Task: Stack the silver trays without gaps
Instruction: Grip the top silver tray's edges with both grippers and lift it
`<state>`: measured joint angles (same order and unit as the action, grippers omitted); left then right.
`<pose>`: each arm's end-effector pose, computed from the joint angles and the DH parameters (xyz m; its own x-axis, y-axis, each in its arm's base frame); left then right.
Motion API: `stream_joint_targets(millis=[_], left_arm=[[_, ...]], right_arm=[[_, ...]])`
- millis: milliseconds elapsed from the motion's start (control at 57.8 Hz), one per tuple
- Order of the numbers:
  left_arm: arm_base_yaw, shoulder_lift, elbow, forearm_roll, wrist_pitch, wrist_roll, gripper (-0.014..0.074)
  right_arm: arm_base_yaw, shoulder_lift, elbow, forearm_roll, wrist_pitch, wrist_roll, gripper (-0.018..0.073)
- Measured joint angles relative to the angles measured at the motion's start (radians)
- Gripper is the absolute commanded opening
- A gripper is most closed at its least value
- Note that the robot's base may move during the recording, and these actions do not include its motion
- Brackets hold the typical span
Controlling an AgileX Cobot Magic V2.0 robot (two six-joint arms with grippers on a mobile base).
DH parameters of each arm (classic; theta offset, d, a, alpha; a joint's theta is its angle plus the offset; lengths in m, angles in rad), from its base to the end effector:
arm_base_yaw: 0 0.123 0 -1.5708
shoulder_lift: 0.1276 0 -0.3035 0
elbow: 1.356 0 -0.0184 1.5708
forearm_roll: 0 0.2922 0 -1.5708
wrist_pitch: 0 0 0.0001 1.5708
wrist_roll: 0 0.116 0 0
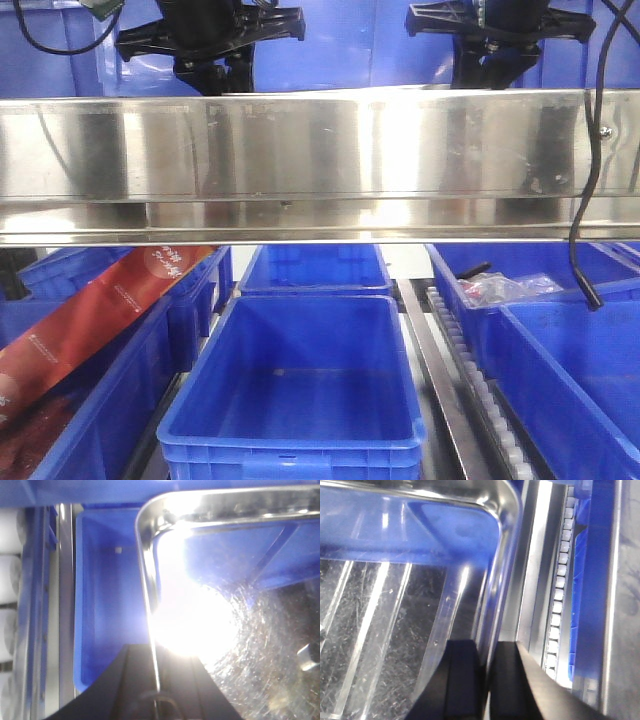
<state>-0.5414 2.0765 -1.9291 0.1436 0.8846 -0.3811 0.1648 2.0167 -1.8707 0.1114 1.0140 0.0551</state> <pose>0.4697 -0.2674 0.2753 -0.7934 0.1458 -0.5910 0.2395 0.9674 -0.0829 0.5041 0.0949 0.2778 -0.8834 -0.0320 -0.4676 -0.1081 0.9847 0.1369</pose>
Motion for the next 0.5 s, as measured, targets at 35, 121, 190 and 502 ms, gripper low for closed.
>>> stream_joint_targets(millis=[35,121,190,502], left_arm=[[0.0,0.0,-0.005,0.0,0.013,-0.002,-0.0007],[0.0,0.0,-0.026,0.0,0.051,-0.003,-0.0007],[0.0,-0.002,-0.049,0.0,0.077,-0.003,-0.0007],[0.0,-0.068,-0.187,0.015,0.178,-0.002,-0.0007]], right_arm=[[0.0,-0.005,0.0,0.0,0.002,0.0,-0.0081],[0.0,-0.021,0.002,0.0,0.011,0.0,-0.0081],[0.0,-0.04,0.004,0.002,0.013,0.0,-0.0081],[0.0,-0.15,0.004,0.008,0.015,0.006,-0.0079]])
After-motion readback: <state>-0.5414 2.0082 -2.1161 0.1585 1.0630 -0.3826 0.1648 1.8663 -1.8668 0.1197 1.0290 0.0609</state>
